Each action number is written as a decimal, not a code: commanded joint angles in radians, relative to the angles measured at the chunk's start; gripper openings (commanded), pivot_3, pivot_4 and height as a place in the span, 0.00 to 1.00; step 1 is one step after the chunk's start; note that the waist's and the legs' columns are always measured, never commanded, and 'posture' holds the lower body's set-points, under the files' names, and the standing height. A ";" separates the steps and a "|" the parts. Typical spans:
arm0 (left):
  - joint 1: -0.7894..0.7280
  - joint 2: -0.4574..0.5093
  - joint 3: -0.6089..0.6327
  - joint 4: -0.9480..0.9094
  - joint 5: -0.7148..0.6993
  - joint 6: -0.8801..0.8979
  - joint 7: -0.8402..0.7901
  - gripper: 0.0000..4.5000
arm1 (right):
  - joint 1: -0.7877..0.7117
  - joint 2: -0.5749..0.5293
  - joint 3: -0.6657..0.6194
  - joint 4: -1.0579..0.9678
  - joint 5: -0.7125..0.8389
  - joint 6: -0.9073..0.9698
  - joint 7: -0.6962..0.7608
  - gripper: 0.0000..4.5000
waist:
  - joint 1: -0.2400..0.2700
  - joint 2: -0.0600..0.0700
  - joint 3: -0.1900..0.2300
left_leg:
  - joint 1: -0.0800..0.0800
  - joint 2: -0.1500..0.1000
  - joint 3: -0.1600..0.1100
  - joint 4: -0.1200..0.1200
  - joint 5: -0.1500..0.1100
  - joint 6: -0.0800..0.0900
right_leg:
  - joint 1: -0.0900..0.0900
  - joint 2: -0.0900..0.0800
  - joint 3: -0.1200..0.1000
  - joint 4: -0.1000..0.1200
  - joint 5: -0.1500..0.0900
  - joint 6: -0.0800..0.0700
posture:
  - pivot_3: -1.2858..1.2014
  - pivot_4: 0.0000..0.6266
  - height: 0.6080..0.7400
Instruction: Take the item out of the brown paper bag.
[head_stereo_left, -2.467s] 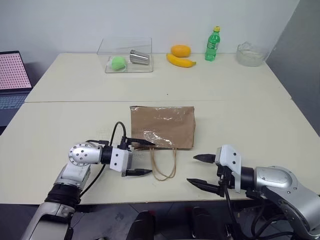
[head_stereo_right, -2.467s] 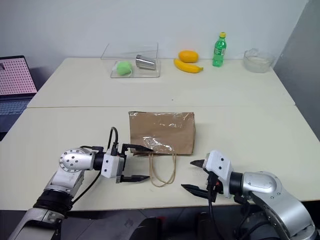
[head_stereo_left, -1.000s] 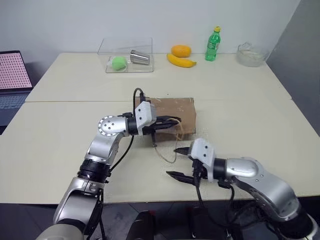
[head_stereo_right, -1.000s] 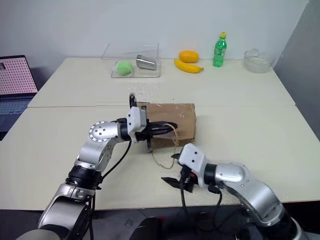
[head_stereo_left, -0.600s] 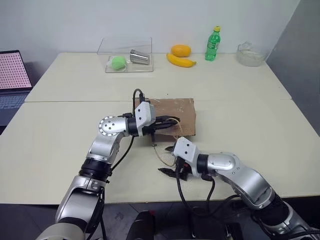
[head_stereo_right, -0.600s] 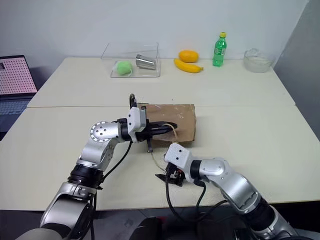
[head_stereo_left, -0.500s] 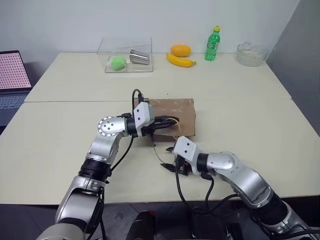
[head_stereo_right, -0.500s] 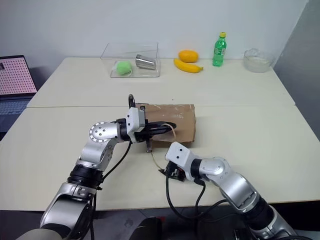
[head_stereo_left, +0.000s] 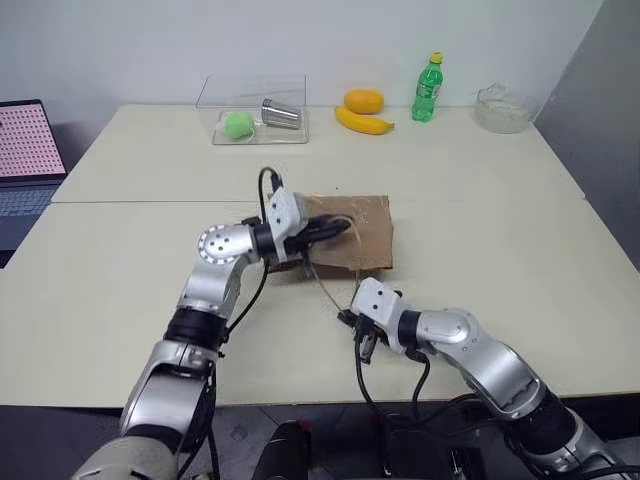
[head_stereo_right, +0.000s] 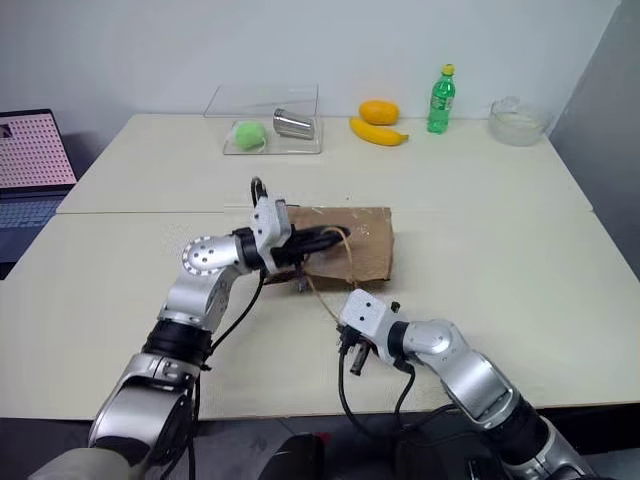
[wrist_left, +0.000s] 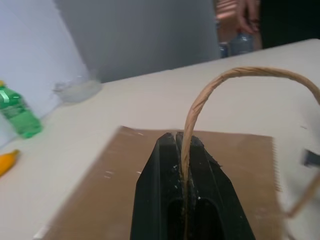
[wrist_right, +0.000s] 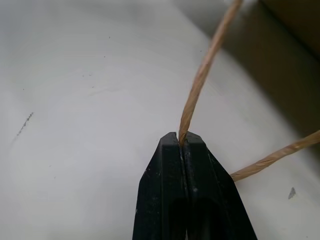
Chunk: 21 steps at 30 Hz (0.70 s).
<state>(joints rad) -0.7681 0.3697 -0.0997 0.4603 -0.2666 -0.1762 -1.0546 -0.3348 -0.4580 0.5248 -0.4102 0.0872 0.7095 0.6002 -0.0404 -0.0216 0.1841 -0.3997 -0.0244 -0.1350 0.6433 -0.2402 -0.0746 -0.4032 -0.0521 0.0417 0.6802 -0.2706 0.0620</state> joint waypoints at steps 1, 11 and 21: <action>-0.105 -0.018 0.044 0.055 0.004 0.032 0.067 0.00 | 0.012 -0.022 0.006 -0.014 -0.028 -0.009 0.013 0.00 | 0.000 0.000 0.000 | 0.000 0.000 0.000 0.000 0.000 0.000 | 0.000 0.000 0.000 0.000 0.000 0.000 | 0.52 0.24 1.00; -0.414 -0.041 0.090 0.375 0.057 -0.030 0.188 0.00 | 0.050 -0.060 0.035 -0.033 -0.059 -0.002 0.042 0.00 | -0.001 0.000 0.000 | 0.000 0.000 0.000 0.000 0.000 0.000 | 0.000 0.000 0.000 0.000 0.000 0.000 | 0.52 0.24 1.00; -0.504 -0.046 0.145 0.435 0.031 -0.047 0.158 0.00 | 0.068 -0.051 0.015 -0.062 -0.066 -0.003 0.042 0.00 | -0.005 -0.001 0.000 | 0.000 0.000 0.000 0.000 0.000 0.000 | 0.000 0.000 0.000 0.000 0.000 0.001 | 0.52 0.24 1.00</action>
<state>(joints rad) -1.2423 0.3220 0.0130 0.9350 -0.2122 -0.2224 -0.8747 -0.2855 -0.5133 0.5319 -0.4577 0.0198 0.6943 0.6319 -0.0455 -0.0221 0.1842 -0.4001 -0.0246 -0.1351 0.6429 -0.2402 -0.0748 -0.4037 -0.0522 0.0413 0.6800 -0.2709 0.0626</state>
